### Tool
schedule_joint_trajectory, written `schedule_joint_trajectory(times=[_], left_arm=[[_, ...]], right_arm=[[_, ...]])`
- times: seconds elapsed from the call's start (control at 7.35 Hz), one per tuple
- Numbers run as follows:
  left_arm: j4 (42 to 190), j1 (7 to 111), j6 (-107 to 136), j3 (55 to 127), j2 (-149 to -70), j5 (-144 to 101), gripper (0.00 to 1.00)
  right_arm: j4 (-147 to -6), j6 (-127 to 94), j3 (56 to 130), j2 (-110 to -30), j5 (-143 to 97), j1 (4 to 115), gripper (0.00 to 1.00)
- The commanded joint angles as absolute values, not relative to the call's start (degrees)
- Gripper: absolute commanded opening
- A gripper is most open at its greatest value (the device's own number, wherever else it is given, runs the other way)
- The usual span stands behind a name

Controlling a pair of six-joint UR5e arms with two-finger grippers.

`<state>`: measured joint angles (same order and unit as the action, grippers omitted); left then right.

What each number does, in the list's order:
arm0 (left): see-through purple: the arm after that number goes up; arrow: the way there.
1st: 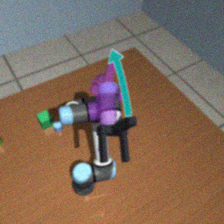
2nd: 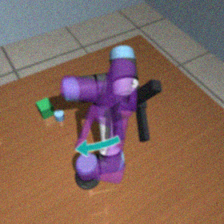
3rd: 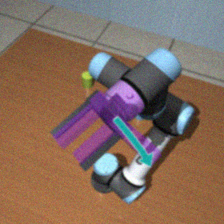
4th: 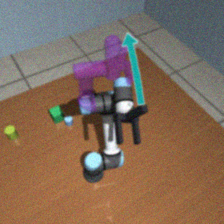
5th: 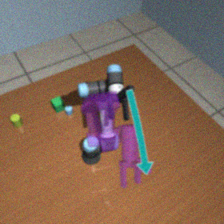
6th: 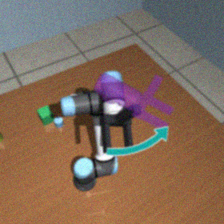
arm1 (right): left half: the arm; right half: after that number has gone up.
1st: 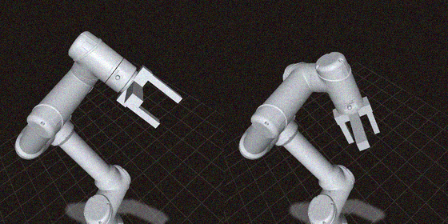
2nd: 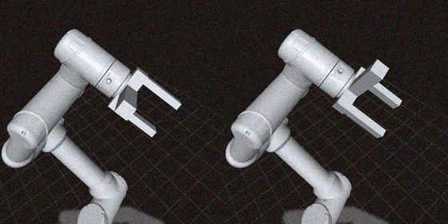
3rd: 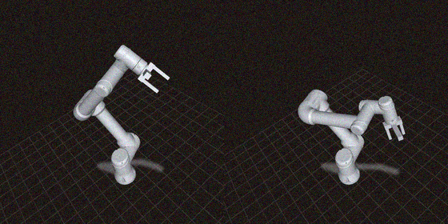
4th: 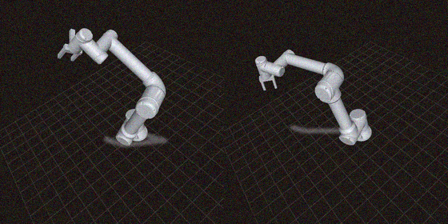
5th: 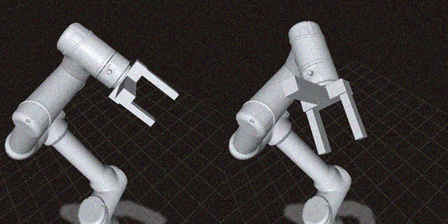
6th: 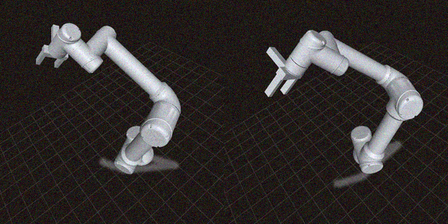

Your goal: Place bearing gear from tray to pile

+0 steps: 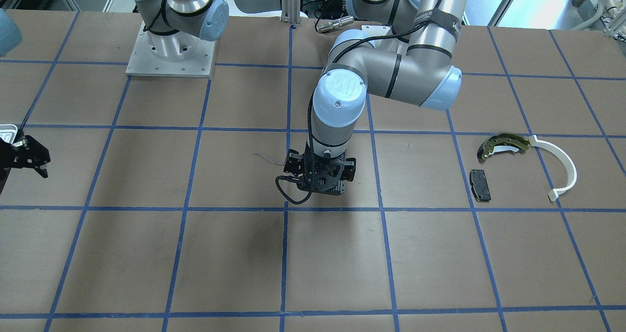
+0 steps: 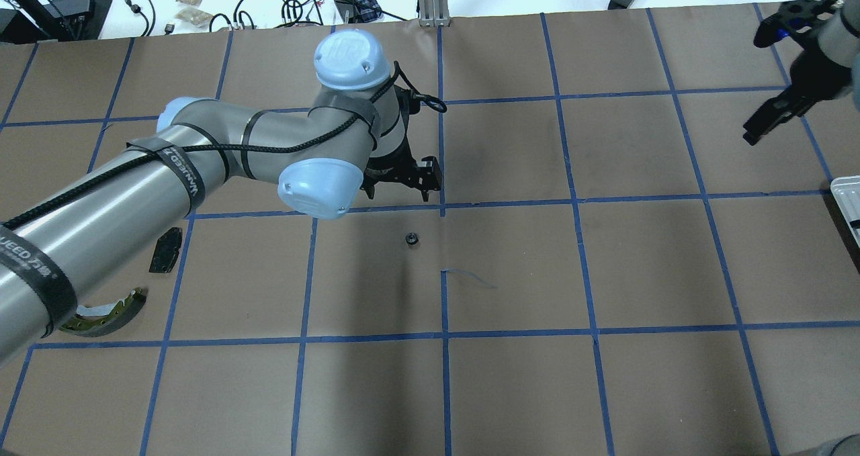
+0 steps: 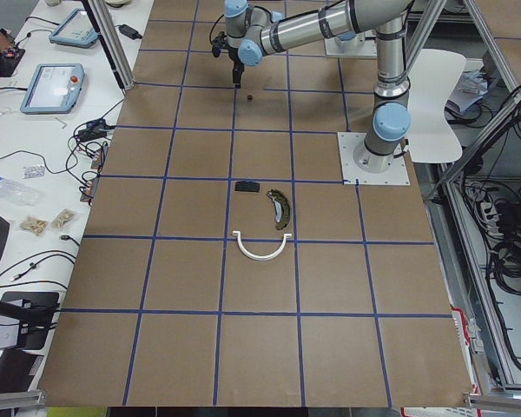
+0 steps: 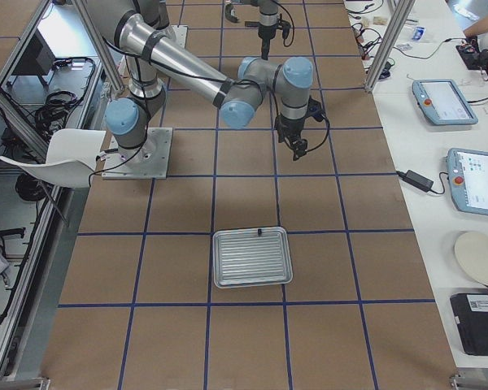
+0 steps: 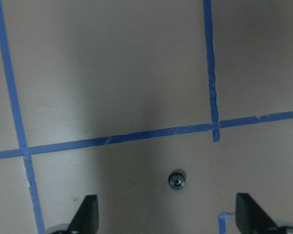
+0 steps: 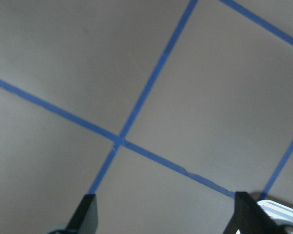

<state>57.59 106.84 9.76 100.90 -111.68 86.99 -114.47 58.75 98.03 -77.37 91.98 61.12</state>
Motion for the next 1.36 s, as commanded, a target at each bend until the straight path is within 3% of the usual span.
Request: schedule_joint_trajectory(times=[0.0,0.41,0.95,1.09,1.22], left_arm=[[53.01,107.58,10.02,103.27,-114.6,86.66,1.0],[52.82,108.11,10.02,103.45,-116.72,85.52,0.78],[52.82,108.11,9.93,104.85,-116.63,85.78,0.74],[52.82,108.11,10.02,104.85,-116.63,85.78,0.59],[52.91,108.11,10.02,104.85,-116.63,85.87,0.53]], right_arm=[[-112.6,79.87,100.26,-76.73,91.93,49.36,1.0],[-126.87,109.06,102.65,-71.12,91.93,43.62,1.0],[-127.62,125.65,103.09,-66.2,85.7,38.67,1.0],[-128.92,127.08,103.79,-65.22,85.95,38.76,1.0],[-130.59,130.4,103.89,-65.21,86.04,38.67,0.89]])
